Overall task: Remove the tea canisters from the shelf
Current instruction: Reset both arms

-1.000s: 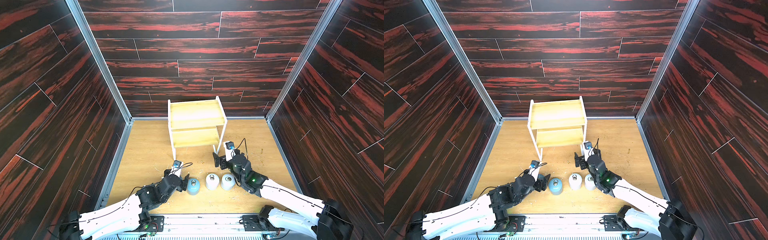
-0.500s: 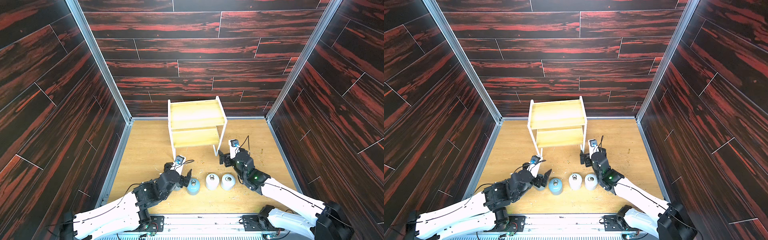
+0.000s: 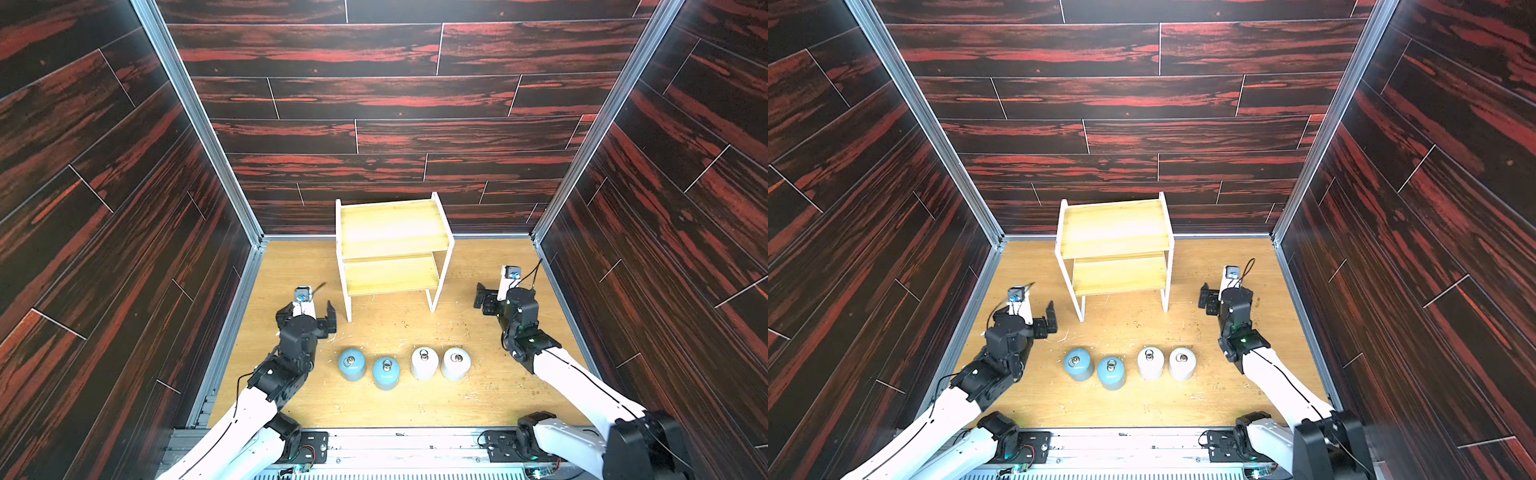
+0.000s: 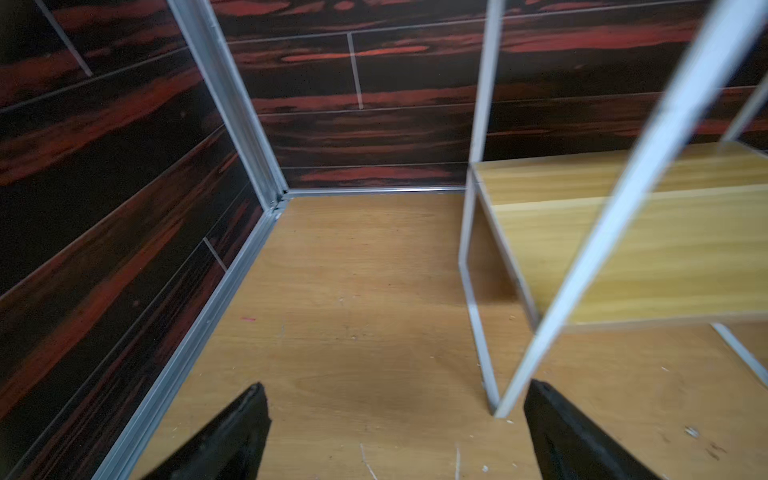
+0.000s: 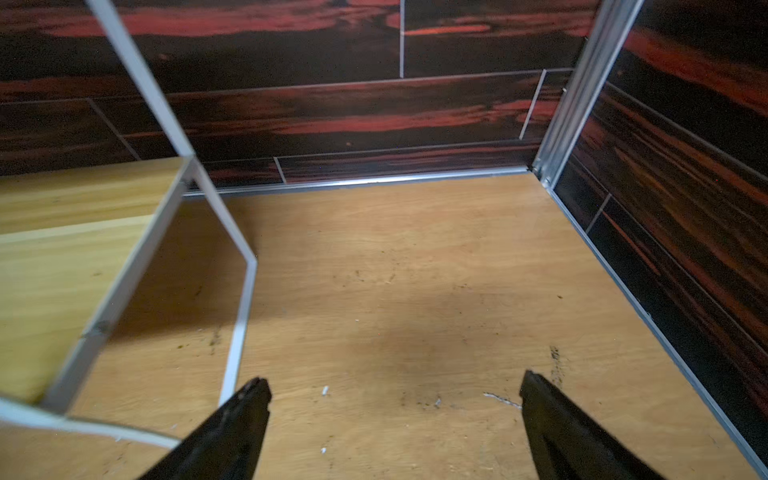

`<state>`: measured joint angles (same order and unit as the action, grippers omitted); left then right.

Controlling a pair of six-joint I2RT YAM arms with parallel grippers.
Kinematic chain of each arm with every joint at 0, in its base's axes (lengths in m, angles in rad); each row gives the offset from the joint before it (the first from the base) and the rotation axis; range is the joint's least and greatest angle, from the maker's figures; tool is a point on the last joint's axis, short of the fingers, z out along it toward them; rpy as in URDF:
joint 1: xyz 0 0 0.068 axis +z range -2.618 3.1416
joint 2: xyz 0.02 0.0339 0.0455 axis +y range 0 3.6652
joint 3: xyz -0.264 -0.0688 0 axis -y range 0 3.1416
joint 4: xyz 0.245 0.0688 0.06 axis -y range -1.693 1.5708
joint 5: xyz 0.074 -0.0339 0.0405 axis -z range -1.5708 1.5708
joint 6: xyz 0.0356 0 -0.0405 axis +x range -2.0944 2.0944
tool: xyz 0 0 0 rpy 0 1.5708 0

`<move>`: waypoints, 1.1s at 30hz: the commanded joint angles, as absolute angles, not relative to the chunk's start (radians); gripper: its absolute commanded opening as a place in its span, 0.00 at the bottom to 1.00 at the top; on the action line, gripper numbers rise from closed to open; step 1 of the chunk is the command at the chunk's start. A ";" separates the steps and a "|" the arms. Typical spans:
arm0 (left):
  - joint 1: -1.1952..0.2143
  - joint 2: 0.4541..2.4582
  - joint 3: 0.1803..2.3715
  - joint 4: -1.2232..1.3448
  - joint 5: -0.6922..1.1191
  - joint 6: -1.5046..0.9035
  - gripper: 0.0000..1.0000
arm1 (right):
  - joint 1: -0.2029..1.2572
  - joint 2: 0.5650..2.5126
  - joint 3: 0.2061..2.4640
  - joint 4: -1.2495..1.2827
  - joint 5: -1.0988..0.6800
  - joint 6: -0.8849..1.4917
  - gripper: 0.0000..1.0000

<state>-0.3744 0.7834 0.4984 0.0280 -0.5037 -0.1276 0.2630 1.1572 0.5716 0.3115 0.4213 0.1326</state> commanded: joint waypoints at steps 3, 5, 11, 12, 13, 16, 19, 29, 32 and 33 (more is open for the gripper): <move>-0.105 0.972 0.364 0.431 -0.317 -0.214 1.00 | 0.191 1.322 0.527 0.505 0.398 0.154 0.99; -0.054 1.077 0.353 0.520 -0.314 -0.187 1.00 | 0.184 1.395 0.514 0.596 0.425 0.146 0.98; 0.000 1.373 0.353 0.828 -0.359 -0.105 1.00 | 0.170 1.561 0.507 0.757 0.445 0.086 0.98; 0.007 1.387 0.371 0.804 -0.329 -0.107 1.00 | 0.170 1.570 0.507 0.776 0.447 0.067 0.98; 0.024 1.408 0.388 0.804 -0.310 -0.126 1.00 | 0.169 1.570 0.496 0.811 0.463 0.049 0.98; 0.044 1.487 0.399 0.845 -0.269 -0.140 1.00 | 0.146 1.558 0.446 0.929 0.481 0.035 0.98; 0.048 1.577 0.393 0.976 -0.265 -0.131 1.00 | 0.117 1.572 0.414 1.013 0.437 0.038 0.98; 0.048 1.585 0.394 0.975 -0.195 -0.106 1.00 | 0.117 1.574 0.385 1.077 0.343 -0.002 0.98; 0.048 1.585 0.394 0.974 -0.193 -0.106 1.00 | 0.121 1.564 0.316 1.198 0.308 -0.024 0.98; 0.047 1.583 0.394 0.974 -0.193 -0.106 1.00 | 0.121 1.567 0.284 1.251 0.303 -0.025 0.98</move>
